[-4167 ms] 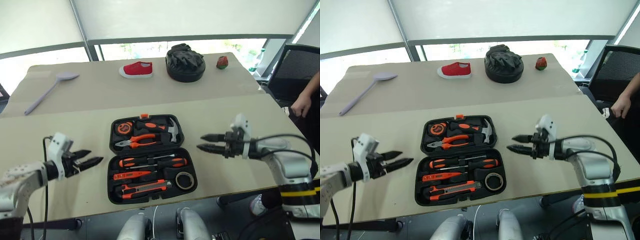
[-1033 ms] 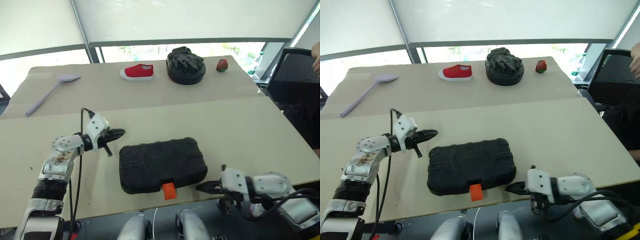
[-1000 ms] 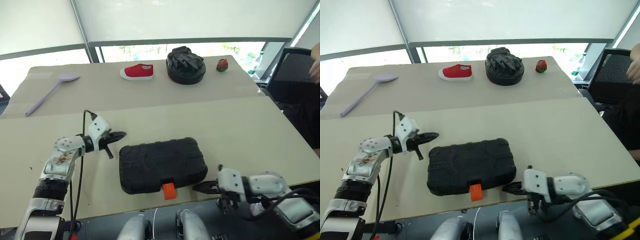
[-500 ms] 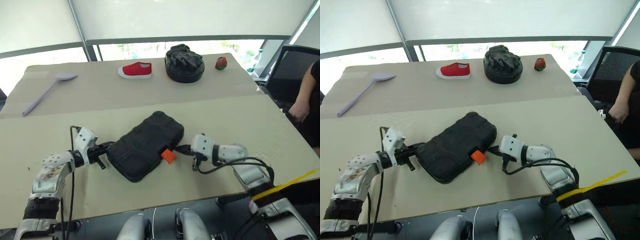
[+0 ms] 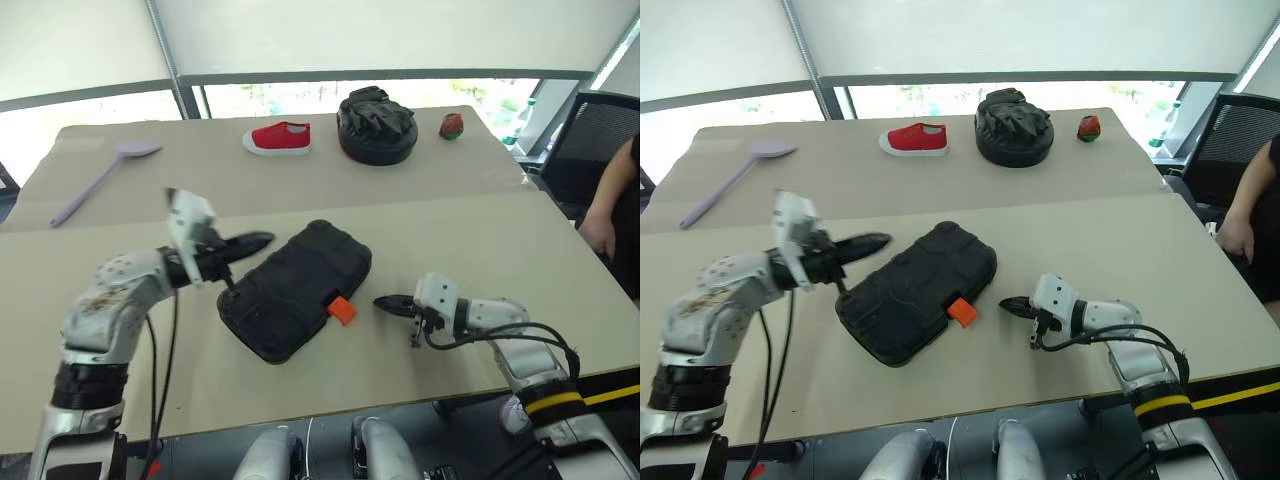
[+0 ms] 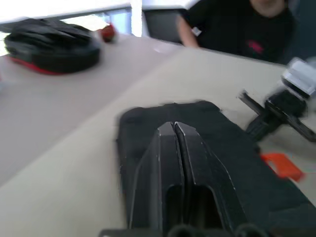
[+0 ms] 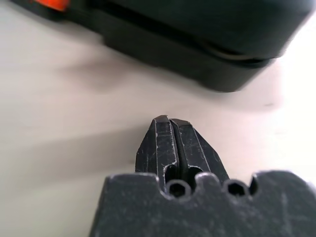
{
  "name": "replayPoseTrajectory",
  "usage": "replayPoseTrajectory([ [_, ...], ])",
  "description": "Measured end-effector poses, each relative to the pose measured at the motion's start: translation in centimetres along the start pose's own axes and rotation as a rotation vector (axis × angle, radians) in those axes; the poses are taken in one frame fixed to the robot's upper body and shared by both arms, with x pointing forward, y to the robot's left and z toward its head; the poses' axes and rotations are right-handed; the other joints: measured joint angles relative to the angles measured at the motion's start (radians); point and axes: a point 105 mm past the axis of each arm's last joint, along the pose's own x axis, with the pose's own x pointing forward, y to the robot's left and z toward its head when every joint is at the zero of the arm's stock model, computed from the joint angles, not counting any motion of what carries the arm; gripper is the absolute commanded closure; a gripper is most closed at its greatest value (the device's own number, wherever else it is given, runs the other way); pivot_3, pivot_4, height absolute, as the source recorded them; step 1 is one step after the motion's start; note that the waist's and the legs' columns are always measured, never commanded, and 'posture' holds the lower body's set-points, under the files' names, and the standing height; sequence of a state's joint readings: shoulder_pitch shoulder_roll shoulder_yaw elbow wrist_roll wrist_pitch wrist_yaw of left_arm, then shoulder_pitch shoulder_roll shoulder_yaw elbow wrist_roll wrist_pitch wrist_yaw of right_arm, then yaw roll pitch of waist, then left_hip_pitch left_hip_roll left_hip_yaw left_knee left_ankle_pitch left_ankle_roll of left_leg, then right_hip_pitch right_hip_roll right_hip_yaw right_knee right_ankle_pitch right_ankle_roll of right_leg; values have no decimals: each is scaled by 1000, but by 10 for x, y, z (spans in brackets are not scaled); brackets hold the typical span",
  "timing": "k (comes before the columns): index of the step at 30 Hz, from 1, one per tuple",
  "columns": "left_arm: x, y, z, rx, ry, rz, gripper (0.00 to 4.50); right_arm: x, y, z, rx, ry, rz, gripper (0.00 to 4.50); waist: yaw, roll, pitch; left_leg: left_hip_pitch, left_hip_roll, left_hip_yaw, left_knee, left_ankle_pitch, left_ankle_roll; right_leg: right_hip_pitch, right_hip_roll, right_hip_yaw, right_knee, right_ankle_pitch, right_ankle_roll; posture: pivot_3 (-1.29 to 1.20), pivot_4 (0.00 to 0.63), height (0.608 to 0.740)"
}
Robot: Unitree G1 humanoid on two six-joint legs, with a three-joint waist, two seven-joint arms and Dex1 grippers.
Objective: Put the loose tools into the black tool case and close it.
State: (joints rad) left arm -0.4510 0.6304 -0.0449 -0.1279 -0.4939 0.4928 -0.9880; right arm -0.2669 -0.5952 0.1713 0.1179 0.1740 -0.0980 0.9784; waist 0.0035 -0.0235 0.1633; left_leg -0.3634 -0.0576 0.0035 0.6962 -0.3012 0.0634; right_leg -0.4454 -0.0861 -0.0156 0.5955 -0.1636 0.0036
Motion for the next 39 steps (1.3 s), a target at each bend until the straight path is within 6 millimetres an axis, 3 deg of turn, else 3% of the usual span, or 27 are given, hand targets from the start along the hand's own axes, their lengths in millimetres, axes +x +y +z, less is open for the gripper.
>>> replayPoseTrajectory([
  [2, 17, -1, -22, -11, 76, -26, 4409, -2, 6, 7, 24, -22, 3, 4500, -7, 0, 0, 1, 0, 1, 0, 0, 0, 0, 2, 0, 0, 0, 0, 0, 150, 740],
  [6, 28, 6, -37, 90, 175, -17, 4409, -4, 20, 18, 61, -33, 32, 4500, -2, 4, -2, 11, 3, 0, -1, -3, 5, 10, 2, 2, 1, 0, 0, 0, 150, 740],
  [11, 36, -3, -44, 98, 174, -20, 4409, -1, 23, 33, 69, -57, 28, 4500, 6, 10, -6, 21, 3, -1, -1, -3, 6, 21, 0, 2, -1, -6, 9, 0, 150, 740],
  [17, 41, -12, -44, 68, 160, -35, 4409, 6, 22, 47, 60, -90, 19, 4500, 12, 13, -9, 23, 1, 0, -1, -5, 9, 23, -3, 1, -1, -7, 10, 0, 150, 740],
  [39, 37, -12, -45, 36, 161, -2, 4409, 36, 31, 25, 112, -54, 67, 4500, 8, 14, -10, 25, 1, 0, -2, -5, 9, 23, -3, 1, 0, -7, 10, 0, 150, 740],
])
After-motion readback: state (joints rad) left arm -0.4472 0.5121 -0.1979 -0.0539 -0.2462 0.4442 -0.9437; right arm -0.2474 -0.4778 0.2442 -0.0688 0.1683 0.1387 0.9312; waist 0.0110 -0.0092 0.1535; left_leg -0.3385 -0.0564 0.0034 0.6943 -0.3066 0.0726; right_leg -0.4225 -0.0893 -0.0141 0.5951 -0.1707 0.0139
